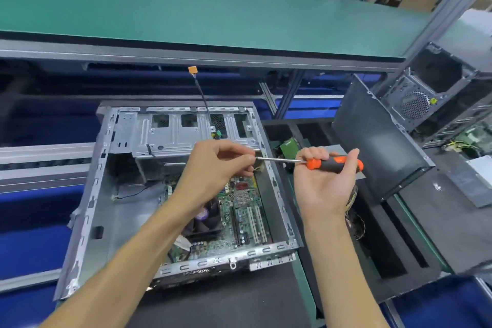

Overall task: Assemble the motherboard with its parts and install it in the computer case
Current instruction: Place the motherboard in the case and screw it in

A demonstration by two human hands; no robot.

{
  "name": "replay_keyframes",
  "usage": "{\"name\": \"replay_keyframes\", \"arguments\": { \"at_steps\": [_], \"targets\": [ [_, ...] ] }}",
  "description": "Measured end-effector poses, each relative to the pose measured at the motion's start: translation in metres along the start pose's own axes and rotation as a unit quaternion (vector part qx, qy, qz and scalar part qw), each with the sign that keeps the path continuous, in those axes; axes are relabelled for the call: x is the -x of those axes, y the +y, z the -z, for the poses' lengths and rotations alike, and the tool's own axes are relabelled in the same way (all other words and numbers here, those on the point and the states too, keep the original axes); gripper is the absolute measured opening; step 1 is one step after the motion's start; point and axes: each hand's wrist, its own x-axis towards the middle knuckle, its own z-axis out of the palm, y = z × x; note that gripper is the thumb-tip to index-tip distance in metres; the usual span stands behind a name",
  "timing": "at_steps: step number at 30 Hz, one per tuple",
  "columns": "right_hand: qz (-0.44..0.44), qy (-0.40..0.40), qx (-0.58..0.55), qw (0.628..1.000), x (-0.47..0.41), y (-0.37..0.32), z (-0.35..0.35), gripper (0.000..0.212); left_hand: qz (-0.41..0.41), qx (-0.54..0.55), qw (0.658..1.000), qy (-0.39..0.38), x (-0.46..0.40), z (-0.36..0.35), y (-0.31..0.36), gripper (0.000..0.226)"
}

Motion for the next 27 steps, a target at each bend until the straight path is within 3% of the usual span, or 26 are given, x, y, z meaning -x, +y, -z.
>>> {"name": "replay_keyframes", "arguments": {
  "at_steps": [4, 7, 10, 15, 20, 27],
  "targets": [
    [-0.018, 0.004, 0.009, 1.0, -0.01, 0.014, -0.003, 0.037, -0.041, -0.054, 0.997, 0.022, -0.008, 0.009, -0.002, 0.005],
    [-0.042, -0.001, 0.065, 0.997, -0.014, 0.024, -0.003, 0.04, -0.001, 0.035, 0.999, 0.037, -0.019, 0.021, -0.006, 0.006],
    [-0.045, 0.016, 0.203, 0.978, -0.016, 0.03, -0.001, 0.039, 0.025, 0.13, 0.99, 0.056, -0.031, 0.034, -0.008, 0.01],
    [-0.093, 0.021, 0.281, 0.955, -0.019, 0.03, 0.002, 0.045, 0.04, 0.164, 0.983, 0.069, -0.047, 0.037, -0.018, 0.013],
    [-0.061, 0.035, 0.313, 0.947, -0.019, 0.021, 0.005, 0.029, 0.057, 0.156, 0.985, 0.05, -0.056, 0.031, -0.027, 0.009],
    [0.015, 0.026, 0.421, 0.907, -0.012, 0.008, 0.001, 0.025, 0.102, 0.188, 0.977, 0.008, -0.06, 0.025, -0.034, 0.013]
  ]
}}
